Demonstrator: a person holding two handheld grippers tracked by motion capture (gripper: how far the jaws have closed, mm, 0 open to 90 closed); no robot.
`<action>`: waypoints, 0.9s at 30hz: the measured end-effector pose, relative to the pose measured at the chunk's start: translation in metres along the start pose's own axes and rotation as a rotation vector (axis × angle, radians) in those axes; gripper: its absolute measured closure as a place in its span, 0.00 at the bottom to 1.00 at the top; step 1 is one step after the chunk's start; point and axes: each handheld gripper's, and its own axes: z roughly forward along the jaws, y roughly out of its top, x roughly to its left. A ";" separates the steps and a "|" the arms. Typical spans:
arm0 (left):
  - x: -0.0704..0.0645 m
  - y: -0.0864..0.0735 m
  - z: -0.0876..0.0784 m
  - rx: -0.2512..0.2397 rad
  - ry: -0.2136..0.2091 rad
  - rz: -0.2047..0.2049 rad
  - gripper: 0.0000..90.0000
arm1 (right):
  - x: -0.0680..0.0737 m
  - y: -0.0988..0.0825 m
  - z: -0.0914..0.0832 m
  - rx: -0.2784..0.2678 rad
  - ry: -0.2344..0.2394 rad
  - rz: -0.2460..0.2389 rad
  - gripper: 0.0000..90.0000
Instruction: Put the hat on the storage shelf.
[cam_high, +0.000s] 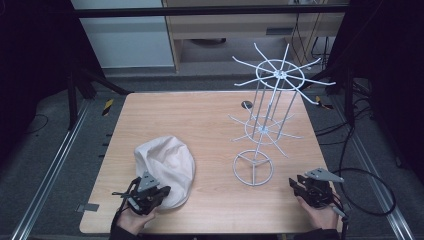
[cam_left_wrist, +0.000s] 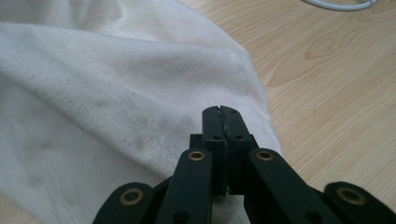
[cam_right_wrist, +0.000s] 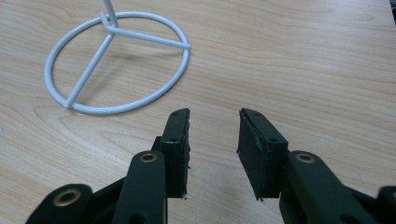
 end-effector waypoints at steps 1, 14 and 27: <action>0.003 -0.002 -0.002 -0.002 0.004 -0.007 1.00 | 0.000 0.000 0.000 0.000 0.000 0.000 0.71; 0.024 -0.020 -0.025 -0.015 0.067 -0.081 1.00 | 0.000 0.000 0.000 0.002 0.001 0.005 0.71; 0.033 0.000 -0.067 -0.176 0.155 -0.140 0.71 | -0.001 -0.001 0.001 0.004 0.008 0.009 0.70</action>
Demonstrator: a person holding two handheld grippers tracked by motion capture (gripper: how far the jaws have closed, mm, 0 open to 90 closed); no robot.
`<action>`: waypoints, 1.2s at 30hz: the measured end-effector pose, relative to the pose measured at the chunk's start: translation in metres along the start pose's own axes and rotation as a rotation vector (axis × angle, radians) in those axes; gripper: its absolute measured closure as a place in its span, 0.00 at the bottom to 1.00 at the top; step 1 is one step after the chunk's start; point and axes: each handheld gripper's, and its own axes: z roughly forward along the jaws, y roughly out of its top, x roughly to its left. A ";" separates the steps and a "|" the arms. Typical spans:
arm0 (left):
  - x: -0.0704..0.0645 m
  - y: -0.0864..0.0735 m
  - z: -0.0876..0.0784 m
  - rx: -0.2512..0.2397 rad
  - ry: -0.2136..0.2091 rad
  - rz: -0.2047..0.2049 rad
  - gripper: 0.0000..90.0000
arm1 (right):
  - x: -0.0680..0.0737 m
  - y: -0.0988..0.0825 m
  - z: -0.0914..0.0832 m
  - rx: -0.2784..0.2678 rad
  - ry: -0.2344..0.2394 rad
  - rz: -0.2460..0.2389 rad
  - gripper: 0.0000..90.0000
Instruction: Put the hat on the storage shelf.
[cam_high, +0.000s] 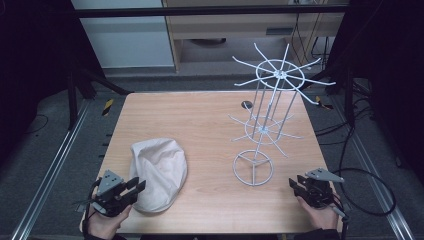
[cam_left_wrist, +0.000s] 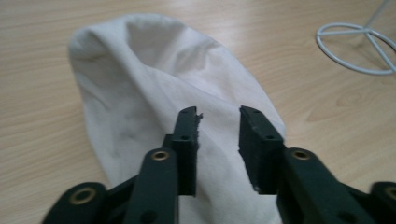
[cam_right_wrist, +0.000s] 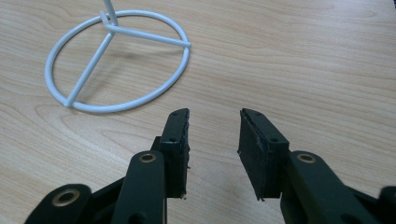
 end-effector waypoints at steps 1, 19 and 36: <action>0.002 0.001 0.000 -0.002 0.008 -0.010 0.68 | 0.000 0.000 0.000 0.000 0.000 0.000 0.70; 0.025 0.024 0.032 0.062 0.112 -0.063 0.32 | 0.000 0.000 0.001 0.007 0.005 0.005 0.69; 0.023 0.020 0.066 0.132 0.158 -0.050 0.57 | 0.001 0.000 0.003 0.016 0.006 -0.005 0.69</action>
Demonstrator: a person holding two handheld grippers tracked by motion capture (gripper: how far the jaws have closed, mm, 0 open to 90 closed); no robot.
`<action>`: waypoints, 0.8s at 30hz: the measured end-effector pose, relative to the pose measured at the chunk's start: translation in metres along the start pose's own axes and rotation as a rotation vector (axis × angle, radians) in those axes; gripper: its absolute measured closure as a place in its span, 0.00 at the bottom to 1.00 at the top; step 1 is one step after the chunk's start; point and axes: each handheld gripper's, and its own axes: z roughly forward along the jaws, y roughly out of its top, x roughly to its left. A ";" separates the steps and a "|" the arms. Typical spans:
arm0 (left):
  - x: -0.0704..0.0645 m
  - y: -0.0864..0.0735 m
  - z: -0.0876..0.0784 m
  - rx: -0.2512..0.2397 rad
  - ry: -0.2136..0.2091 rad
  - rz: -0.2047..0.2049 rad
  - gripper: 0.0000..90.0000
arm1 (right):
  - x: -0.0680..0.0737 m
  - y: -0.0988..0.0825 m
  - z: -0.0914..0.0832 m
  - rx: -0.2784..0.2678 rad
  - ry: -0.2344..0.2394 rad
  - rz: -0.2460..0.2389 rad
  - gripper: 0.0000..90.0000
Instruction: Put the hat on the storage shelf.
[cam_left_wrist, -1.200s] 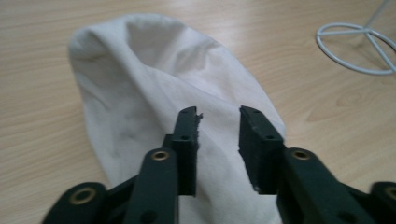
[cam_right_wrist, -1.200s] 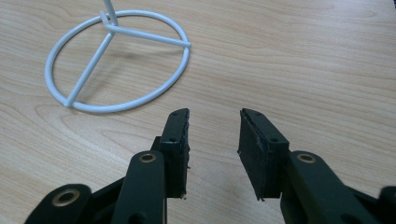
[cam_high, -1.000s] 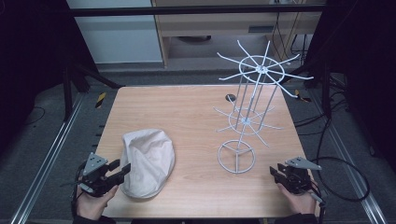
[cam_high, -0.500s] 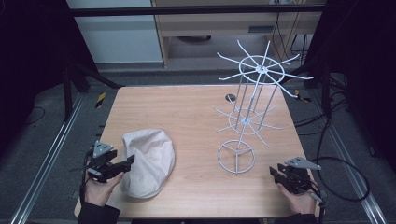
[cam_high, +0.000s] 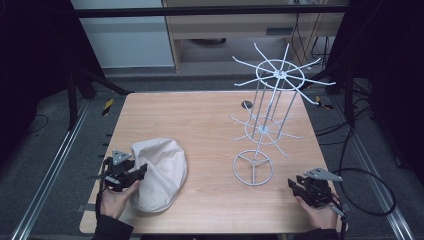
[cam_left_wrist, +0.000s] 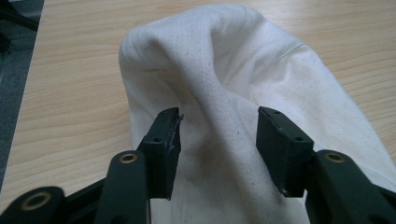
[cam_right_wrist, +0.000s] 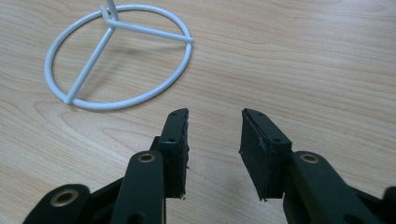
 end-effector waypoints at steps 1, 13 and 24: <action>0.000 0.000 0.001 0.003 0.002 0.001 0.58 | 0.000 0.000 0.000 0.000 0.002 0.000 0.69; -0.002 -0.001 0.006 0.009 -0.025 -0.018 0.82 | 0.001 0.000 0.001 0.013 0.008 0.005 0.69; 0.005 -0.002 0.001 -0.031 -0.068 -0.070 0.98 | 0.001 0.000 0.003 0.019 0.012 0.001 0.69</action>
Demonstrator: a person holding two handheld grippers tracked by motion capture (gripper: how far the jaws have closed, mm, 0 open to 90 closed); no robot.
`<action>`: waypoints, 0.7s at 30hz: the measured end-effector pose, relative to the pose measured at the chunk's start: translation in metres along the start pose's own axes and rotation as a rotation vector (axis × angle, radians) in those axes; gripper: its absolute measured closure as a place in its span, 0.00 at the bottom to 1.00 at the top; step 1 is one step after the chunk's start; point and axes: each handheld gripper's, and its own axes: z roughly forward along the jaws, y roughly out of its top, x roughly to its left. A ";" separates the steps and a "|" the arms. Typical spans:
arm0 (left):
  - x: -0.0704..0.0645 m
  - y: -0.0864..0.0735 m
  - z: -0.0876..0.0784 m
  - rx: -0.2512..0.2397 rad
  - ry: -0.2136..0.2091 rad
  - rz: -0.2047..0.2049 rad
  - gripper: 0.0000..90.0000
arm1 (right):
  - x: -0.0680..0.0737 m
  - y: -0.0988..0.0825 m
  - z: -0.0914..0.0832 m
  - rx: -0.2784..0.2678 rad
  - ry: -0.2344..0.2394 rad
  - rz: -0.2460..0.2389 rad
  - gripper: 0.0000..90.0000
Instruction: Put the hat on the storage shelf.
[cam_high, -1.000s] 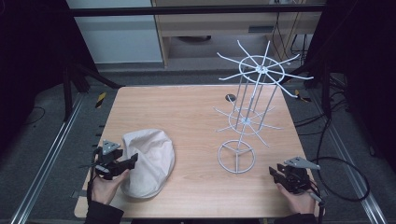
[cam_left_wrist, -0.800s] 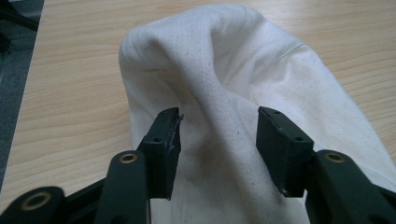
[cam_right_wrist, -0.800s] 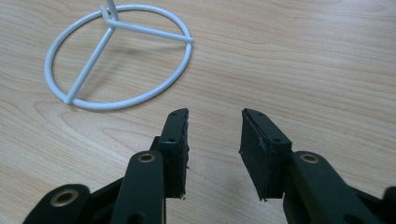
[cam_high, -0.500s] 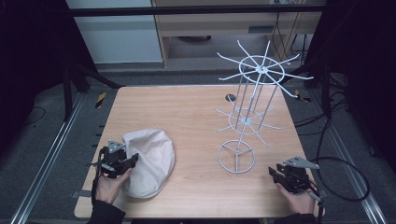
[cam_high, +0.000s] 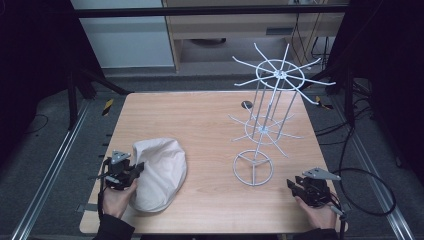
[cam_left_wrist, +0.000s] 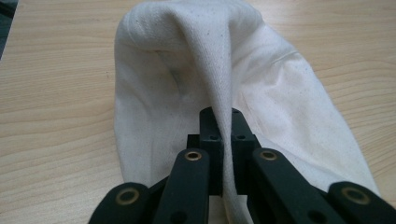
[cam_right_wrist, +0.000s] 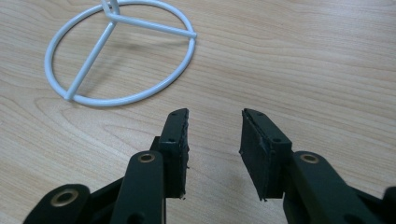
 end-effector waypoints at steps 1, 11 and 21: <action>0.000 0.000 -0.001 -0.005 -0.003 -0.001 0.98 | 0.000 0.000 0.000 0.000 0.000 -0.001 0.69; 0.001 0.005 -0.020 -0.087 -0.057 -0.011 0.98 | 0.000 0.000 -0.001 0.001 0.003 0.007 0.69; -0.007 0.010 -0.044 -0.209 -0.081 0.018 0.98 | -0.001 0.000 -0.001 -0.003 -0.003 0.000 0.69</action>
